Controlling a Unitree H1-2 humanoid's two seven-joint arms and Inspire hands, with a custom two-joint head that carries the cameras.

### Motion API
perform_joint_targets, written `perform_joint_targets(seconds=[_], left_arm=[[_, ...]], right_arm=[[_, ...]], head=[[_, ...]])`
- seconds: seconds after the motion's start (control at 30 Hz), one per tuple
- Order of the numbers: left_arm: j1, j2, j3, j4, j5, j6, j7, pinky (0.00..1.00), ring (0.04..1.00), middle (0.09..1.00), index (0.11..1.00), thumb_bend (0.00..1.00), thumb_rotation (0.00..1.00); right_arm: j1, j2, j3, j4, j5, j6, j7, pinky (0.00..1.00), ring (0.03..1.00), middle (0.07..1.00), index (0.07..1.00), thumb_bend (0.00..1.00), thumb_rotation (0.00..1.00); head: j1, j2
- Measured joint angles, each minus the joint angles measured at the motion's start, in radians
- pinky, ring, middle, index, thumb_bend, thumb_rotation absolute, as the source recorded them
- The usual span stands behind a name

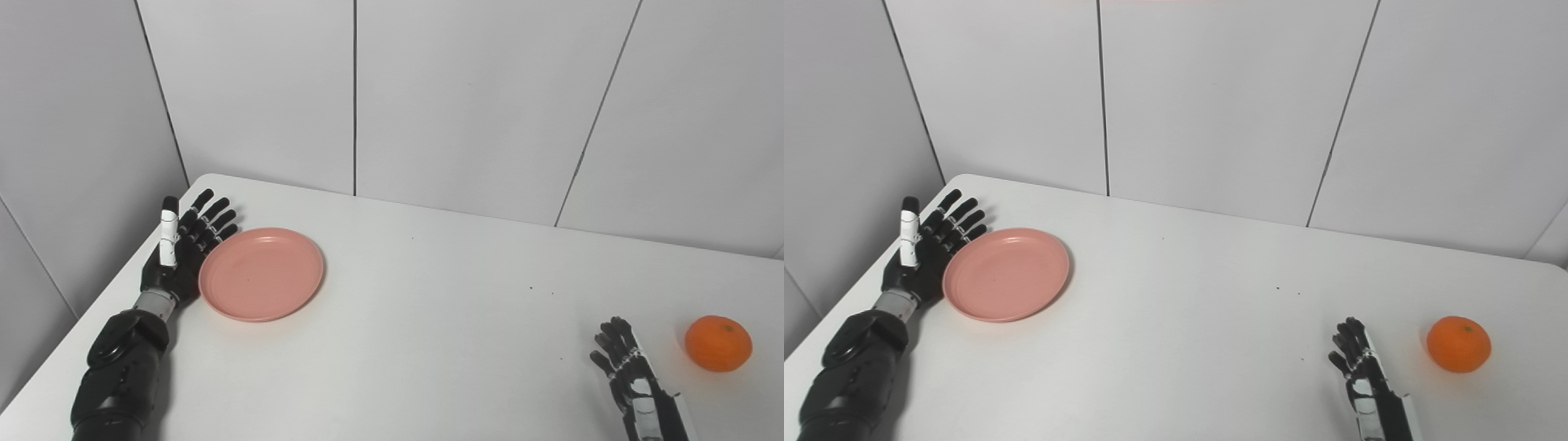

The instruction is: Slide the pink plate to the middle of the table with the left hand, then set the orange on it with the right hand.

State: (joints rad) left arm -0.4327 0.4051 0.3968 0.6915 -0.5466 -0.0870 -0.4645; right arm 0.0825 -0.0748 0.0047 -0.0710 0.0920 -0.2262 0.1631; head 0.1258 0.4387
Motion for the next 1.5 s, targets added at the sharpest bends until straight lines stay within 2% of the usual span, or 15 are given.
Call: perform_joint_targets(seconds=[0.13, 0.2, 0.37, 0.5, 0.67, 0.87, 1.13, 1.37, 1.5], left_arm=[[0.008, -0.009, -0.003, -0.023, 0.000, 0.015, 0.008, 0.98, 0.946, 0.939, 0.941, 0.91, 0.92], [0.007, -0.009, -0.004, -0.019, 0.000, 0.015, 0.008, 0.96, 0.944, 0.930, 0.920, 0.92, 0.92], [0.007, -0.010, -0.013, -0.021, 0.003, 0.014, 0.016, 0.97, 0.942, 0.929, 0.977, 0.95, 0.92], [0.010, -0.020, -0.015, -0.035, 0.003, 0.019, 0.038, 0.93, 0.927, 0.908, 0.937, 0.92, 0.93], [0.013, -0.046, -0.027, -0.063, 0.003, 0.033, 0.054, 0.92, 0.917, 0.901, 0.949, 0.88, 0.96], [0.008, -0.049, -0.041, -0.057, -0.001, 0.035, 0.039, 0.89, 0.897, 0.900, 0.941, 0.90, 0.93], [0.031, -0.092, -0.068, -0.137, 0.009, 0.071, 0.064, 0.85, 0.874, 0.889, 0.931, 0.90, 0.94], [0.058, -0.120, -0.088, -0.204, 0.015, 0.108, 0.078, 0.87, 0.868, 0.865, 0.920, 0.92, 0.93], [0.078, -0.136, -0.096, -0.249, 0.015, 0.134, 0.095, 0.87, 0.865, 0.864, 0.927, 0.92, 0.95]], right_arm=[[0.000, 0.000, 0.000, 0.000, -0.002, 0.000, 0.000, 0.90, 0.932, 0.939, 0.943, 0.82, 0.97], [0.000, 0.000, 0.000, 0.000, -0.002, 0.000, 0.000, 0.90, 0.928, 0.937, 0.943, 0.83, 0.97], [0.000, 0.000, 0.001, 0.000, -0.004, 0.000, 0.000, 0.90, 0.930, 0.938, 0.945, 0.83, 0.97], [0.000, 0.000, 0.002, 0.000, -0.008, 0.000, 0.000, 0.90, 0.930, 0.939, 0.947, 0.83, 0.97], [0.000, 0.000, 0.003, 0.000, -0.015, 0.000, 0.000, 0.90, 0.932, 0.943, 0.952, 0.82, 0.97], [0.000, 0.000, 0.006, 0.000, -0.020, 0.000, 0.000, 0.90, 0.929, 0.941, 0.947, 0.82, 0.97], [0.001, 0.000, 0.008, 0.000, -0.023, 0.000, 0.000, 0.89, 0.921, 0.937, 0.946, 0.83, 0.96], [0.001, 0.000, 0.011, -0.001, -0.030, 0.000, -0.001, 0.88, 0.919, 0.935, 0.947, 0.83, 0.96], [0.001, 0.000, 0.012, -0.001, -0.034, 0.000, -0.002, 0.88, 0.912, 0.930, 0.942, 0.83, 0.96]], head=[[0.000, 0.002], [0.000, 0.002], [0.000, 0.005], [0.000, 0.005], [-0.003, 0.006], [-0.008, 0.011], [-0.014, 0.014], [-0.020, 0.017], [-0.021, 0.020]])
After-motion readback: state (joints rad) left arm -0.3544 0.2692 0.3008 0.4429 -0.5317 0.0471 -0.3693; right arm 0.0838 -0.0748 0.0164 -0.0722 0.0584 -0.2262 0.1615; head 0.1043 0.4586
